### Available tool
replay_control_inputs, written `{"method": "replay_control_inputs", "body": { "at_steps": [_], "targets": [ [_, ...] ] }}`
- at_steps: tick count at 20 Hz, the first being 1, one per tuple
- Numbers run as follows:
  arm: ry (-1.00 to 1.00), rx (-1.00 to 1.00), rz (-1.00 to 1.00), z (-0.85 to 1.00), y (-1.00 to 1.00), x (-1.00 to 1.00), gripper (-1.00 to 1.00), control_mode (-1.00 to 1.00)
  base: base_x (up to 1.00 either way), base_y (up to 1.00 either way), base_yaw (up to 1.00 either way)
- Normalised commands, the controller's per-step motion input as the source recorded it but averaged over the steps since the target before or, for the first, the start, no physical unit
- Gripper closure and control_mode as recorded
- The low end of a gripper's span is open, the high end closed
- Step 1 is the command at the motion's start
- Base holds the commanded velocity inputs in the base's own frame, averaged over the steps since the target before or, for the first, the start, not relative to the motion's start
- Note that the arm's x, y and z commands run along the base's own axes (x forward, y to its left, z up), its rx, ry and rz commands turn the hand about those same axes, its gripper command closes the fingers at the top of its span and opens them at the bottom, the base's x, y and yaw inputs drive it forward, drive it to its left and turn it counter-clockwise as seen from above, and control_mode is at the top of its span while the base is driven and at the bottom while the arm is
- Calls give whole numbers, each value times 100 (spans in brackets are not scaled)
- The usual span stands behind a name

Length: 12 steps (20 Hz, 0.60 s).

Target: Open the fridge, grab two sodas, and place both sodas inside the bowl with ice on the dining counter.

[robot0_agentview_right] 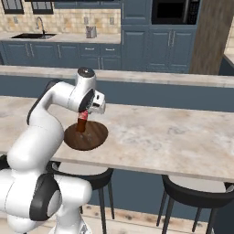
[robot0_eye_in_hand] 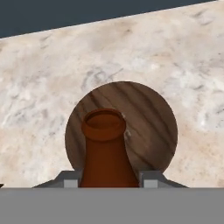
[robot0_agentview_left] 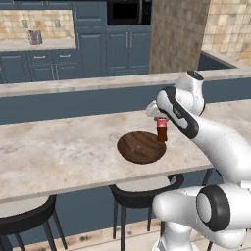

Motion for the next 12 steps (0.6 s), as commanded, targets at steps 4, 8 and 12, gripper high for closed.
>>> {"method": "replay_control_inputs", "body": {
  "at_steps": [4, 8, 12],
  "targets": [
    [19, -18, 6, -40, 41, 21, 100, -100, 0, 0, 0],
    [12, -19, 3, -38, 34, 7, 100, -100, 0, 0, 0],
    [-3, -17, 3, -45, 15, -8, 100, -100, 0, 0, 0]
  ]
}}
